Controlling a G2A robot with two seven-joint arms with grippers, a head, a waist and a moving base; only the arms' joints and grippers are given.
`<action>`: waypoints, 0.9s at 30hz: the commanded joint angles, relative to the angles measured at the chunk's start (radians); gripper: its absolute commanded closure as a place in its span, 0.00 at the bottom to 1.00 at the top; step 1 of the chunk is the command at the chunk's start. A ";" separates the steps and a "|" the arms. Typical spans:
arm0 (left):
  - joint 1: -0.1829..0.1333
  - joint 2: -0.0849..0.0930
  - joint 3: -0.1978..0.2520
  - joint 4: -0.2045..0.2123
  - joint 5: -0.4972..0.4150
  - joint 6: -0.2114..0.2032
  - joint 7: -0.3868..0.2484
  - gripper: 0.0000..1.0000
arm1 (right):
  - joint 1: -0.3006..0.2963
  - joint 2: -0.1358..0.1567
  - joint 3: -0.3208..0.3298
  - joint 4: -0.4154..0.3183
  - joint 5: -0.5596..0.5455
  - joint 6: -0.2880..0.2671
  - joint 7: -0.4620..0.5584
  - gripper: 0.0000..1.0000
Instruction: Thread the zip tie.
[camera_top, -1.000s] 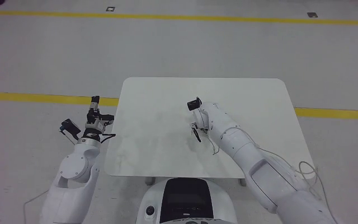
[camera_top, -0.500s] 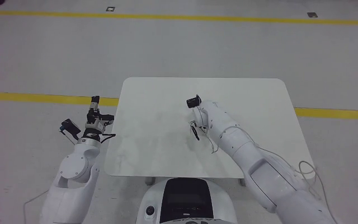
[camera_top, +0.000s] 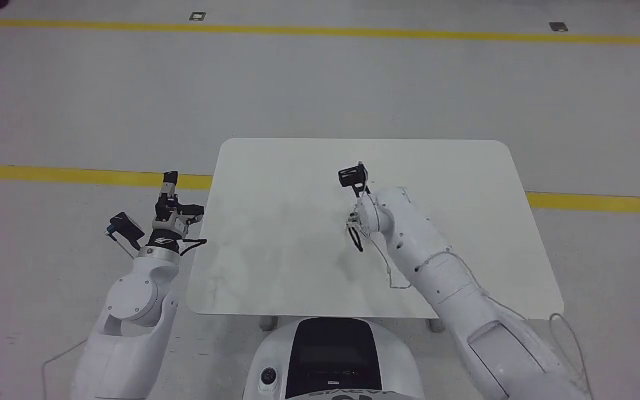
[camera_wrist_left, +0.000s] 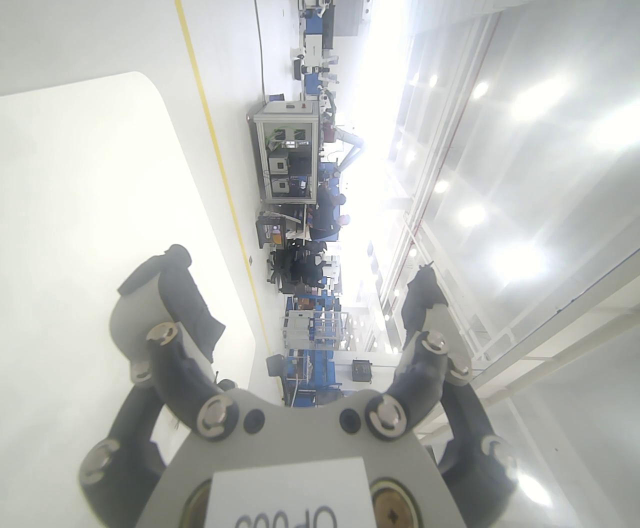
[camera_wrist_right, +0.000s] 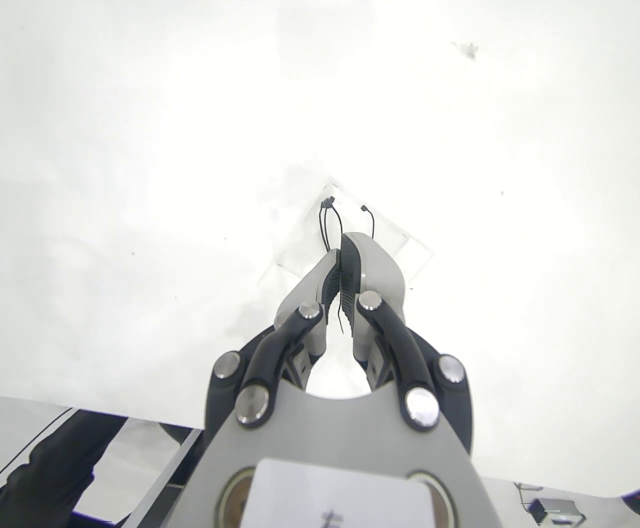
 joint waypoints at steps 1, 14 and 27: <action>0.000 0.000 0.000 0.000 0.000 0.000 0.000 0.00 | -0.050 0.014 0.043 -0.085 0.001 -0.019 0.009 1.00; 0.000 0.000 0.000 0.000 0.000 0.000 0.000 0.00 | -0.154 0.044 0.155 -0.231 0.092 -0.131 0.010 1.00; 0.000 0.000 0.000 0.000 0.000 0.000 0.000 0.00 | -0.182 0.044 0.217 -0.255 0.346 -0.176 -0.045 1.00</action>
